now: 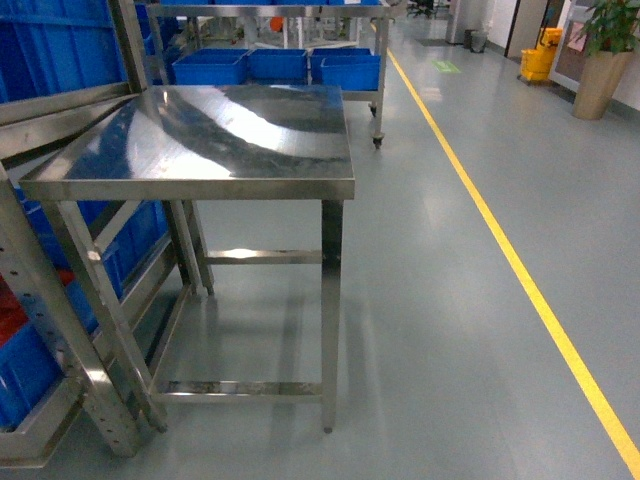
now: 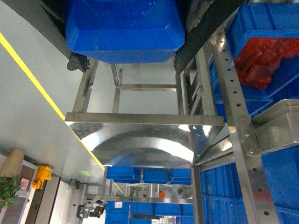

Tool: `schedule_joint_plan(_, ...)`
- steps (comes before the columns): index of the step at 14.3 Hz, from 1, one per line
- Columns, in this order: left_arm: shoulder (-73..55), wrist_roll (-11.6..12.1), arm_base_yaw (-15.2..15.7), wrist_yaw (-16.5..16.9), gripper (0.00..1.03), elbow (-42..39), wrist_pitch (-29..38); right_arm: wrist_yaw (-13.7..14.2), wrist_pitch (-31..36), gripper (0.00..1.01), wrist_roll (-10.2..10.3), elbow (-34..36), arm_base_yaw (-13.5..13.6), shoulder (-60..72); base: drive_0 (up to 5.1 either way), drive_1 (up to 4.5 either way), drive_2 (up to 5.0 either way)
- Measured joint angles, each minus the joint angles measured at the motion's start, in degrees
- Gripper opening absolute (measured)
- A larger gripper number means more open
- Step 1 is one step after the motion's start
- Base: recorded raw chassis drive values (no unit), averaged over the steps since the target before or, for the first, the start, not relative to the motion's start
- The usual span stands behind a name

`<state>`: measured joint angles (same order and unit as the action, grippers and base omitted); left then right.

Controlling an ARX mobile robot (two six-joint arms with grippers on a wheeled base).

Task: Sort blue parts and orange caps into right shelf containers

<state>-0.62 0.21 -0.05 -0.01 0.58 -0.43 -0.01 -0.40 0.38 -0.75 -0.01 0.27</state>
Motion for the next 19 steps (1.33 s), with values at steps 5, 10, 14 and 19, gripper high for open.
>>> schedule_joint_plan(5,0.0,0.0,0.0,0.1,0.43,0.0,-0.1,0.1,-0.2,0.45,0.0,0.0,0.0,0.0,-0.1,4.21,-4.5)
schedule_joint_plan(10,0.0,0.0,0.0,0.0,0.43,0.0,0.0,0.0,0.0,0.45,0.0,0.0,0.0,0.0,-0.1,4.21,-4.5)
schedule_joint_plan(14,0.0,0.0,0.0,0.0,0.43,0.0,0.0,0.0,-0.2,0.45,0.0,0.0,0.0,0.0,-0.1,4.21,-4.5)
schedule_joint_plan(19,0.0,0.0,0.0,0.0,0.43,0.0,0.0,0.0,0.0,0.45,0.0,0.0,0.0,0.0,-0.1,4.21,-4.5)
